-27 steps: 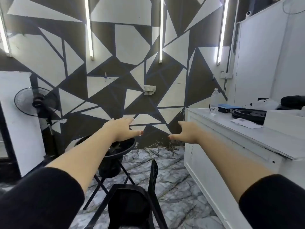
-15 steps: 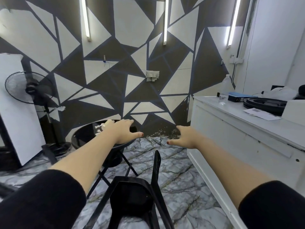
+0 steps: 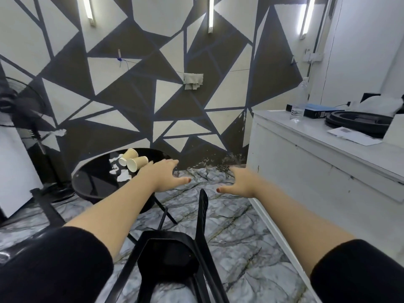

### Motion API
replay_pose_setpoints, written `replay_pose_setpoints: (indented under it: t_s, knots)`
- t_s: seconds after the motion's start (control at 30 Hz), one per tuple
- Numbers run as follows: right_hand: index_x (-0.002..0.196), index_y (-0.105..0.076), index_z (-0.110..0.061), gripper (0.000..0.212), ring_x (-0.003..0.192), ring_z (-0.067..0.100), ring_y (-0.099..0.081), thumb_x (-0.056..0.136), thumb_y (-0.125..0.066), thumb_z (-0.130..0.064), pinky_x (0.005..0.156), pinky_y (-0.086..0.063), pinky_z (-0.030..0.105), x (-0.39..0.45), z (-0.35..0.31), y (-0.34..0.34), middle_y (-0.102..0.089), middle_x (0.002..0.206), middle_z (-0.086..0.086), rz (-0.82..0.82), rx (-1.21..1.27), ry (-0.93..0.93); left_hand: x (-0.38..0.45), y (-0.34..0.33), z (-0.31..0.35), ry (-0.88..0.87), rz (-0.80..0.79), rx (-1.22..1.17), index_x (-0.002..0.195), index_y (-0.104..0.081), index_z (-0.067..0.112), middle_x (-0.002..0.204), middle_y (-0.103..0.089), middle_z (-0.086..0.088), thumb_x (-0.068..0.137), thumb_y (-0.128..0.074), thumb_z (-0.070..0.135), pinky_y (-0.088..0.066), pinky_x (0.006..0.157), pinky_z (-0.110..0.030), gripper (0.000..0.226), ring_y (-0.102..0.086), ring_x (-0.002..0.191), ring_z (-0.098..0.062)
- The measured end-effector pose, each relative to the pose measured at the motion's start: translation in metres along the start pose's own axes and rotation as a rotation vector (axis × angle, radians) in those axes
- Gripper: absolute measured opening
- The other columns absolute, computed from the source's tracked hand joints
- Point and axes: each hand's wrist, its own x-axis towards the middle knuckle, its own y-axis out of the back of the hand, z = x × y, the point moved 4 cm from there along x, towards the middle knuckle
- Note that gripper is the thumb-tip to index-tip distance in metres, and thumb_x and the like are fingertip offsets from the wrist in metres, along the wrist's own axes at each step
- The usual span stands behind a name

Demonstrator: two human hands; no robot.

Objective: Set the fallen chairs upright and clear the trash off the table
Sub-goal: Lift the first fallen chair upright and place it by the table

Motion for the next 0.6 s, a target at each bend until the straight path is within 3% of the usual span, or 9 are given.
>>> replay_pose_setpoints:
  t_s: [0.37, 0.6]
  knots:
    - [0.141, -0.026, -0.008, 0.092, 0.126, 0.032, -0.043, 0.075, -0.055, -0.065, 0.099, -0.042, 0.042, 0.047, 0.084, 0.006, -0.039, 0.145, 0.013, -0.083, -0.005, 0.054, 0.086, -0.025, 0.078, -0.015, -0.044, -0.028, 0.149, -0.009, 0.021, 0.159, -0.012, -0.002, 0.081, -0.033, 0.073, -0.008, 0.117, -0.044, 0.088, -0.013, 0.145, -0.017]
    - [0.144, -0.021, -0.010, 0.090, 0.133, 0.030, -0.036, 0.078, -0.058, -0.059, 0.107, -0.035, 0.040, 0.074, 0.159, 0.030, -0.031, 0.150, 0.012, -0.097, 0.032, 0.132, 0.148, -0.030, 0.142, 0.037, -0.035, -0.066, 0.149, -0.008, 0.022, 0.159, -0.010, 0.001, 0.081, -0.032, 0.074, -0.007, 0.118, -0.045, 0.089, -0.011, 0.145, -0.017]
